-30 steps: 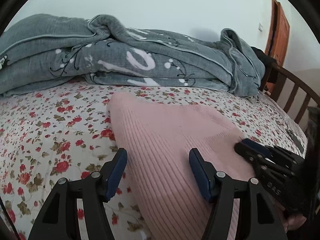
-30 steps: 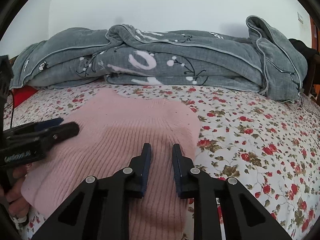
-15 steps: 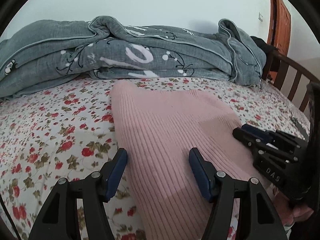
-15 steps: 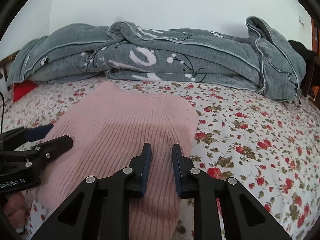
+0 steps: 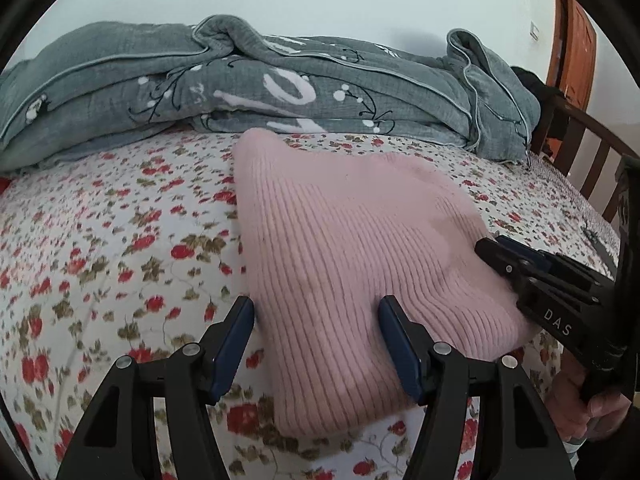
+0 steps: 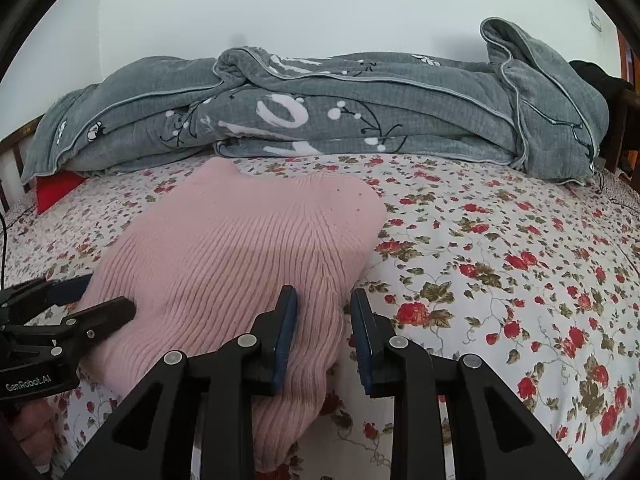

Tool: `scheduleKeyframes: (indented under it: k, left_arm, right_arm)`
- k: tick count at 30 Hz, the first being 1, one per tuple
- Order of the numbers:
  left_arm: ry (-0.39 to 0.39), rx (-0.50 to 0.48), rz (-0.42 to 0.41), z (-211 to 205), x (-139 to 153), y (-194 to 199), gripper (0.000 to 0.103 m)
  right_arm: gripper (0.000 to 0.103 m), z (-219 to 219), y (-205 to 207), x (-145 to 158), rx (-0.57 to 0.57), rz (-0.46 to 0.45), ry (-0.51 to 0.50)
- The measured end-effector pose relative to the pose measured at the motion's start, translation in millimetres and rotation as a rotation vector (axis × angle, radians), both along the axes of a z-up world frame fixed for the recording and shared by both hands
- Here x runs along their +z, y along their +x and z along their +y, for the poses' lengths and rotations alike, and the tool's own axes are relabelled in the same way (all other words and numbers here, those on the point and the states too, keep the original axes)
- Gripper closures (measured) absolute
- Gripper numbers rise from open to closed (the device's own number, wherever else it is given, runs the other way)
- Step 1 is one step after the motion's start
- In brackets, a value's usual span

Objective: Fold small clothes
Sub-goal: 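Open both grippers and pull them back from the folded sweater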

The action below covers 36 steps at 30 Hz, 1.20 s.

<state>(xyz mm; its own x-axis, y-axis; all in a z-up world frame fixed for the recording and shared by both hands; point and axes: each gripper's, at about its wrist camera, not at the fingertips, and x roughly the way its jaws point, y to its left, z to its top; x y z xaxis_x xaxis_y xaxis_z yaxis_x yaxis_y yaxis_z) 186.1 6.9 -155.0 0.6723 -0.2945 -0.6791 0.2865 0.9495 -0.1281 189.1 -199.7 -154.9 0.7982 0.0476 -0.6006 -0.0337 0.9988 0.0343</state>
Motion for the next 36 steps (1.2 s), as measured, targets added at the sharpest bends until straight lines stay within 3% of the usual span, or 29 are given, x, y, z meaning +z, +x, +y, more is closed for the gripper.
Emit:
scheduleKeyframes:
  k: [10, 17, 19, 21, 27, 32, 36]
  left_arm:
    - [0.001, 0.026, 0.044, 3, 8, -9, 0.04]
    - [0.02, 0.038, 0.029, -1, 43, -45, 0.04]
    - [0.014, 0.05, 0.022, 1, 56, -60, 0.04]
    - [0.014, 0.078, 0.018, 4, 70, -77, 0.038]
    - [0.029, 0.149, -0.007, 18, 99, -118, 0.027]
    - [0.038, 0.188, -0.041, 28, 121, -145, 0.021]
    - [0.024, 0.207, -0.045, 34, 132, -159, 0.021]
  right_arm:
    - [0.077, -15, -20, 13, -0.006, 0.01, 0.062]
    - [0.074, -19, -55, 46, -0.016, 0.02, 0.071]
    - [0.065, -18, -70, 62, -0.023, 0.007, 0.068]
    - [0.044, -18, -86, 77, -0.023, 0.004, 0.075]
    - [0.028, -9, -130, 110, -0.012, 0.024, 0.046]
    - [0.026, -2, -158, 120, -0.006, 0.055, 0.062]
    - [0.009, 1, -178, 130, -0.024, 0.011, 0.039]
